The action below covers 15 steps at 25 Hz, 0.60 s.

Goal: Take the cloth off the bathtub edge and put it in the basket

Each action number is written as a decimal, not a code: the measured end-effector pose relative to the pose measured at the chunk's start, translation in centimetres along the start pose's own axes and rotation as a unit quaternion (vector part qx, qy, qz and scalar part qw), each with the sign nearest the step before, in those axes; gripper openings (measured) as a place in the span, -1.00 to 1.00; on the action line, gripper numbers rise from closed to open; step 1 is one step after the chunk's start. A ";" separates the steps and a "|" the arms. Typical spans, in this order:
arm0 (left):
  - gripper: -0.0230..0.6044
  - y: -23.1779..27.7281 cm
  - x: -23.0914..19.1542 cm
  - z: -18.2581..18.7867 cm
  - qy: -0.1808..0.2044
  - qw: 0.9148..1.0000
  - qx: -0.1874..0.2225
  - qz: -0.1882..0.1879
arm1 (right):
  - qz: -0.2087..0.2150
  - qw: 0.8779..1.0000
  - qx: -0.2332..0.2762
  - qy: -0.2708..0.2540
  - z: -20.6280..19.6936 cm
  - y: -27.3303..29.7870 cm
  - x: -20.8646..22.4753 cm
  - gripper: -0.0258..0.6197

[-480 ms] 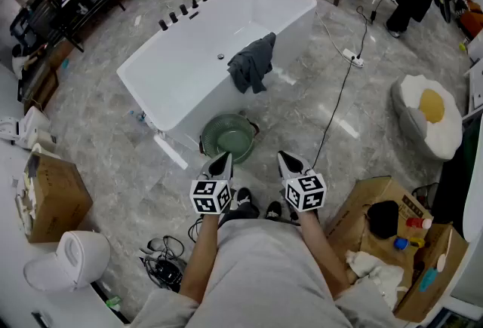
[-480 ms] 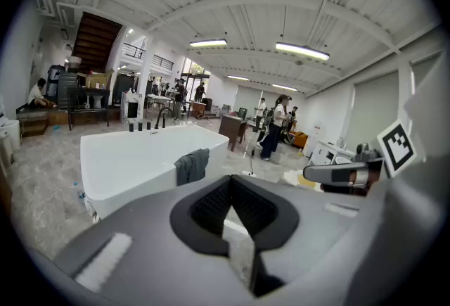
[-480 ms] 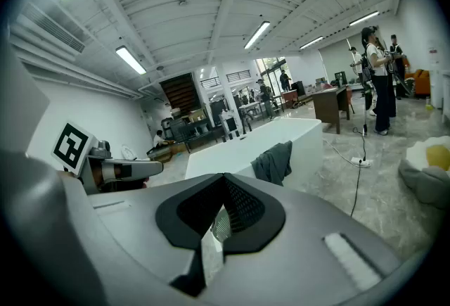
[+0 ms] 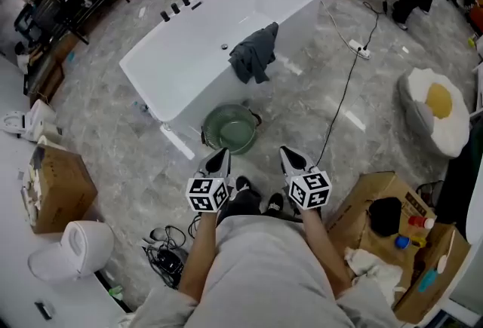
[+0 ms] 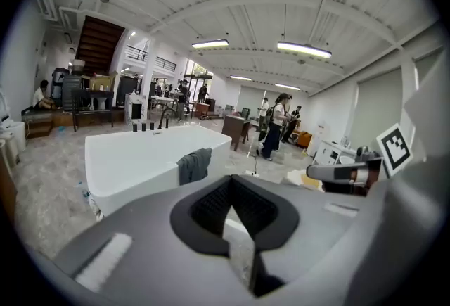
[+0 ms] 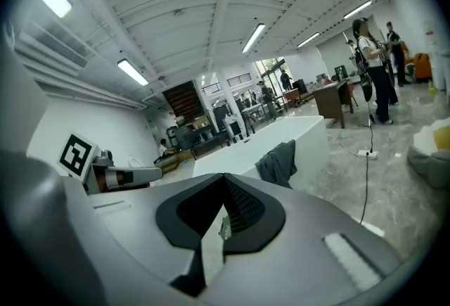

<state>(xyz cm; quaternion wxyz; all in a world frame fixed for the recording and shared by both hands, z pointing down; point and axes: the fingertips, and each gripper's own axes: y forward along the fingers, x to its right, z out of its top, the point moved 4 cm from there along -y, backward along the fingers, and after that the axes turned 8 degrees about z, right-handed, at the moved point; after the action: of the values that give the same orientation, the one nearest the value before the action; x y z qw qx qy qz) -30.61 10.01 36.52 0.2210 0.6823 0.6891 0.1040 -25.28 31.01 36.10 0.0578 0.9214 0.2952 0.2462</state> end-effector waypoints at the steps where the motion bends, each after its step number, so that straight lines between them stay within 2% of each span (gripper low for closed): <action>1: -0.75 0.0 -0.2 -0.2 -0.002 1.000 -0.003 0.005 | 0.004 1.000 0.004 0.010 0.0 0.0 0.3 -0.92; 5: -0.75 0.2 -1.5 -0.3 -0.020 0.999 -0.010 0.025 | 0.017 0.999 0.000 0.031 -0.1 0.7 1.1 -0.92; 9: -0.75 1.1 -2.9 -0.3 -0.041 0.998 -0.009 0.038 | 0.026 0.999 -0.012 0.026 0.0 2.0 1.5 -0.92; 15: -0.75 4.8 -4.7 0.6 -0.057 0.998 -0.014 0.035 | 0.025 0.999 -0.031 0.018 0.8 5.2 3.2 -0.92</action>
<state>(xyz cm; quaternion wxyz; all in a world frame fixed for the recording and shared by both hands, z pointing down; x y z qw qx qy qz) -26.18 5.54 38.88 0.2656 0.7073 0.6499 0.0825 -19.95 28.65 38.07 0.0745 0.9217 0.2651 0.2731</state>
